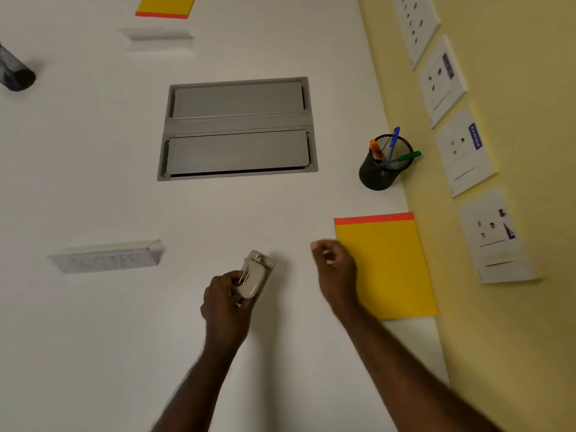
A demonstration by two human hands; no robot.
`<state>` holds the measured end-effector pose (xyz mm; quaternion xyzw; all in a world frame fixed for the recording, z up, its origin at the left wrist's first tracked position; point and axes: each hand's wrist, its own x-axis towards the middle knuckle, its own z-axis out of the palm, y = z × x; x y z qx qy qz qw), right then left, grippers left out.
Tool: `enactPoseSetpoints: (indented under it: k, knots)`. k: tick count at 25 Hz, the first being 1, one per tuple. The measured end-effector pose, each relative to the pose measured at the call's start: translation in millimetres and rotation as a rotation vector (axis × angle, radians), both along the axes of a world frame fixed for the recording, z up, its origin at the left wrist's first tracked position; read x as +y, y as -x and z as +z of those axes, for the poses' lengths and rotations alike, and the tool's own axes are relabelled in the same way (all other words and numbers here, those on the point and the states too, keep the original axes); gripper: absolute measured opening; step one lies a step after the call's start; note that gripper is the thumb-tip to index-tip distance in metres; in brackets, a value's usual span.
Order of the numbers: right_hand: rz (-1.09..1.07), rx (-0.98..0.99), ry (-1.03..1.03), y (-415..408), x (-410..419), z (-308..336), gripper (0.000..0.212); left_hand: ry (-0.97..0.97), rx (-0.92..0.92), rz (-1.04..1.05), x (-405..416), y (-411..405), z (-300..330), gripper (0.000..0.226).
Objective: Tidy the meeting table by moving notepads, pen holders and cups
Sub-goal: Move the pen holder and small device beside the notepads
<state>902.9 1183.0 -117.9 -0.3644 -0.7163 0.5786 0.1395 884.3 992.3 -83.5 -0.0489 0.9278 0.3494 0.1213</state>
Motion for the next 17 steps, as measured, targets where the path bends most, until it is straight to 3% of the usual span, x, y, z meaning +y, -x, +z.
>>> enactPoseSetpoints:
  k: [4,9,11,13,17]
  knots:
    - [0.278,-0.208,0.384,-19,-50,17,0.033,0.025,0.023,-0.036,5,-1,-1,0.037]
    - [0.222,-0.183,0.584,-8,-59,32,0.007,0.05,0.034,-0.112,9,-1,-4,0.036]
    - [0.217,-0.199,0.645,-4,-54,35,0.008,0.056,0.039,-0.127,13,0,-6,0.037]
    - [0.204,-0.192,0.689,-3,-50,34,0.013,0.018,0.107,-0.161,15,1,-6,0.051]
    - [-0.015,-0.086,0.754,5,-24,31,0.018,0.028,0.097,-0.299,3,-2,-12,0.108]
